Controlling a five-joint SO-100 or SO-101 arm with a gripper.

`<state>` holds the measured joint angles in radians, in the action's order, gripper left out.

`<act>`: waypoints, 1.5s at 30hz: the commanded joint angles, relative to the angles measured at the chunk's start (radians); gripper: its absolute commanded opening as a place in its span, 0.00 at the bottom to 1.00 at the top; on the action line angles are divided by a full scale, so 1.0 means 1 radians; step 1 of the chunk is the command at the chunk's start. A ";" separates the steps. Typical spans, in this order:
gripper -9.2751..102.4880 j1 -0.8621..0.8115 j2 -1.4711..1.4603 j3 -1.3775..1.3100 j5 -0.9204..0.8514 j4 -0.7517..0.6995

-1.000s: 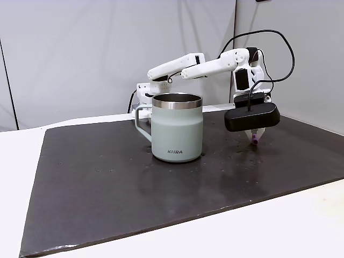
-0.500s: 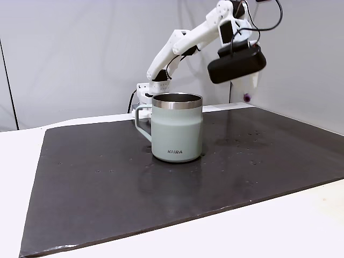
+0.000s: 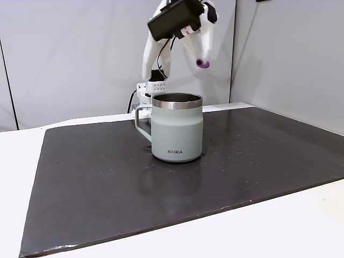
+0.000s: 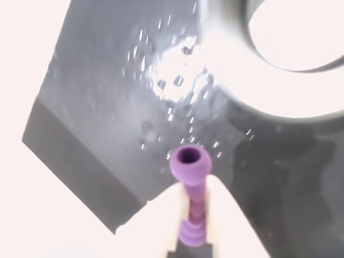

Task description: Grasp a pengrip and put it in the cup.

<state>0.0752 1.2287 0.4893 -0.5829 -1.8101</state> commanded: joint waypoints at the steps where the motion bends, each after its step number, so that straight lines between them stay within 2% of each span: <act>1: 0.08 -0.091 0.066 -0.002 -0.063 -0.018; 9: 0.08 -0.202 -0.025 -0.092 -0.150 -0.017; 23: 0.09 -0.196 -0.126 -0.222 -0.166 -0.017; 29: 0.30 -0.192 -0.117 -0.230 -0.164 -0.017; 36: 0.35 -0.184 -0.100 -0.229 -0.163 -0.018; 45: 0.35 -0.181 -0.080 -0.216 -0.163 -0.018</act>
<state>-0.1135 1.0907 0.3329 -0.7409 -1.8132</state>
